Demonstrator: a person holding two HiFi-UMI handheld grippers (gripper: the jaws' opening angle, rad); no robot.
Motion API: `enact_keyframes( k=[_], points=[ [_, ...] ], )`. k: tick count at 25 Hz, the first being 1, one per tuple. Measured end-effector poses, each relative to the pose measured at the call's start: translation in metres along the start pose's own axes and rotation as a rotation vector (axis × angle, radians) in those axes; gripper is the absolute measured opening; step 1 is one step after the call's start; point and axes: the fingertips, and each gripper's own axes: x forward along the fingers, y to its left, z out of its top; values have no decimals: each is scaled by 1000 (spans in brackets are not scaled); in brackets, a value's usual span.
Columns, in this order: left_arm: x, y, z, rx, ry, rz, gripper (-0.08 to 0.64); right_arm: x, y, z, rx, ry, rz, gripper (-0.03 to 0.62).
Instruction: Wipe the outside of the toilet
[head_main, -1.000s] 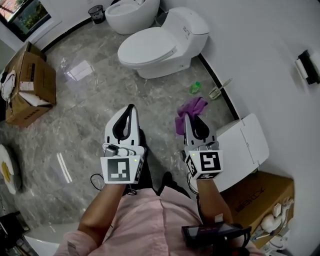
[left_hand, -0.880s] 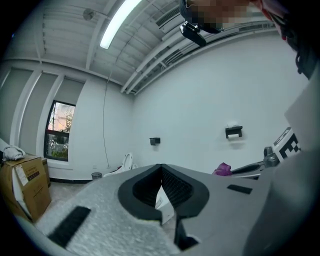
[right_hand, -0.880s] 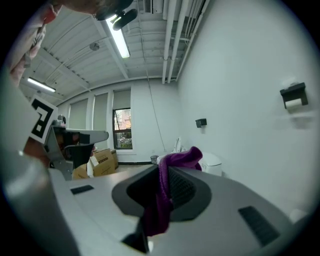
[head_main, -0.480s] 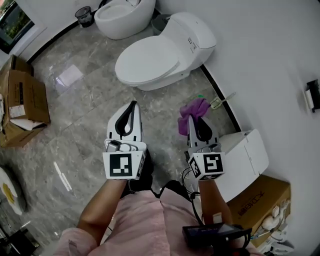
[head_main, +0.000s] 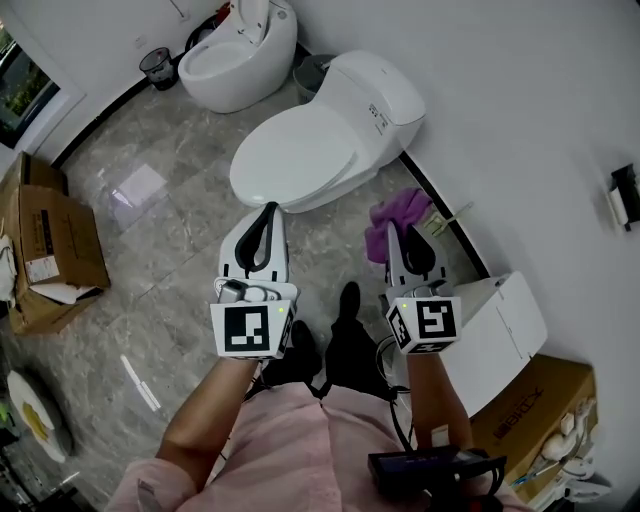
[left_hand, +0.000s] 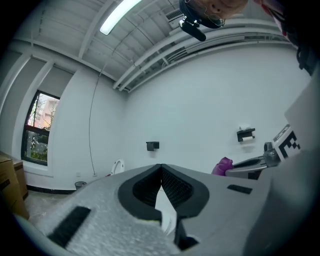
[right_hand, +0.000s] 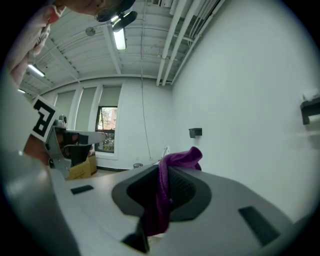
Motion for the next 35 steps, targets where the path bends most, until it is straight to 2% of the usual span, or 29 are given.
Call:
enact_keyframes(
  k=[6, 11, 19, 29, 35],
  points=[
    [38, -4, -24, 11, 12, -14, 6, 36, -28, -19, 1, -9, -11, 60],
    [74, -10, -79, 34, 23, -24, 6, 73, -57, -72, 6, 6, -9, 60],
    [119, -18, -216, 24, 66, -30, 6, 127, -92, -201, 21, 34, -12, 60],
    [144, -39, -405, 17, 119, -78, 6, 176, -118, -396, 46, 96, -8, 60],
    [152, -44, -512, 7, 133, -93, 6, 206, -125, -497, 56, 106, -1, 60]
  ],
)
